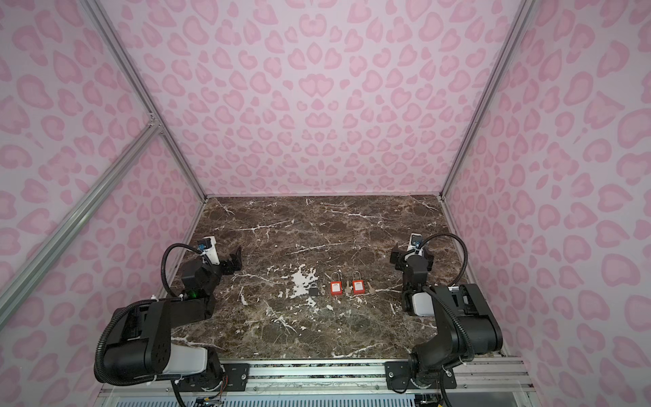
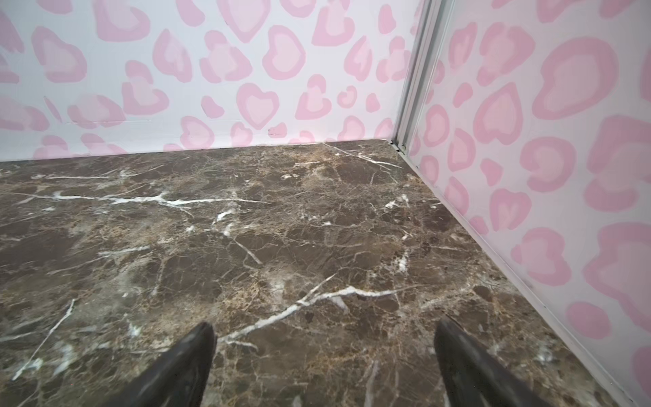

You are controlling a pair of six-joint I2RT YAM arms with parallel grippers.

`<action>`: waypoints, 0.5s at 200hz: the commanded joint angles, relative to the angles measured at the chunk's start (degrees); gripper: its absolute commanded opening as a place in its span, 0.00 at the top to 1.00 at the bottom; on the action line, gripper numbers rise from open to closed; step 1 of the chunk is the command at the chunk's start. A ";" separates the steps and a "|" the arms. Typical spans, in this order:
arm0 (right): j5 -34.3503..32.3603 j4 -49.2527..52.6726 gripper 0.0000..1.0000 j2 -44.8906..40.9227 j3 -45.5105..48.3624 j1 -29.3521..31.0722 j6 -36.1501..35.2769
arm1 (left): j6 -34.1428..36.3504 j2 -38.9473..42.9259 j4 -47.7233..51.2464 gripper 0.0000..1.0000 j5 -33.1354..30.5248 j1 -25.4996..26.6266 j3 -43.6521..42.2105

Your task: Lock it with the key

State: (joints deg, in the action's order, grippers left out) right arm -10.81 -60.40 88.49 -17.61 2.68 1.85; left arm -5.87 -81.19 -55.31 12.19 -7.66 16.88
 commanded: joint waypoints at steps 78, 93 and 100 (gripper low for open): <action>-4.22 5.20 0.01 -0.42 -1.91 0.23 0.53 | 3.65 -3.19 -0.04 0.04 -8.18 4.48 2.23; -4.22 5.12 0.01 -0.44 -1.97 0.28 0.53 | 3.63 -3.10 -0.14 0.03 -8.53 4.58 2.18; -4.22 5.12 0.01 -0.42 -1.95 0.18 0.53 | 3.58 -3.07 -0.19 0.03 -8.50 4.67 2.14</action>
State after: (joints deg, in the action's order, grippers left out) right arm -13.98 -55.35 87.96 -19.49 2.94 2.00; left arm -3.01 -84.16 -54.48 4.45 -3.25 18.63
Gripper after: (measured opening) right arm 0.993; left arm 0.973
